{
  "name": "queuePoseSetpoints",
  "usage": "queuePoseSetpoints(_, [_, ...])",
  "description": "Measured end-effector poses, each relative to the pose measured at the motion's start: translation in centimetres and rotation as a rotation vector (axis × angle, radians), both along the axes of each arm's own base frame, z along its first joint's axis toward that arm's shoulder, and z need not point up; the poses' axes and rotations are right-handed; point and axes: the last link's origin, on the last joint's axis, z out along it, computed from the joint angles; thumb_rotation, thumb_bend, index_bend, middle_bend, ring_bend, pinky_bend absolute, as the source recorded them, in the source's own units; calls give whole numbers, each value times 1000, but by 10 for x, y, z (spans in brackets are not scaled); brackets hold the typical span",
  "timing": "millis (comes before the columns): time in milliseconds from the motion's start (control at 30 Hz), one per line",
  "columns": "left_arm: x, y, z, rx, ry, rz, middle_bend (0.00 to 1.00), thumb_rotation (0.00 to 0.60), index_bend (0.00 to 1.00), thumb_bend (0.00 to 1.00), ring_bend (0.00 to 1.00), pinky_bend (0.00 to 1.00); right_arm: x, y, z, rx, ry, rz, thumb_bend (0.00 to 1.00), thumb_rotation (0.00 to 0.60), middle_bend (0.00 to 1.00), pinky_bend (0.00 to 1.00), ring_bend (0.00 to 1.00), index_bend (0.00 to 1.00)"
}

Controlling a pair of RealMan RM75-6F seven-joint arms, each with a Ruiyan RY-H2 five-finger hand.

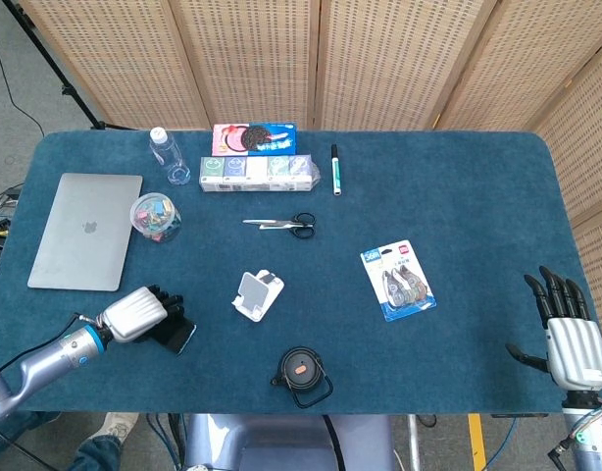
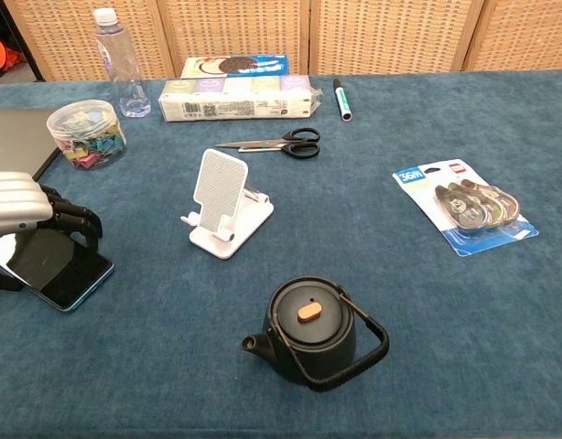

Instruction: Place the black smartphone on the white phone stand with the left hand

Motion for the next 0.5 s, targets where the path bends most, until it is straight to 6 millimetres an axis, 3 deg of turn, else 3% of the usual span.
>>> queuePoseSetpoints(267, [8, 4, 17, 73, -49, -78, 484, 600, 565, 369, 395, 404, 0, 0, 0, -1, -2, -1, 0, 600, 0, 0, 0, 69])
queuePoseSetpoints(500, [38, 11, 52, 268, -107, -379, 485, 600, 573, 335, 396, 404, 0, -1, -2, 8, 0, -5, 0, 600, 0, 0, 0, 69])
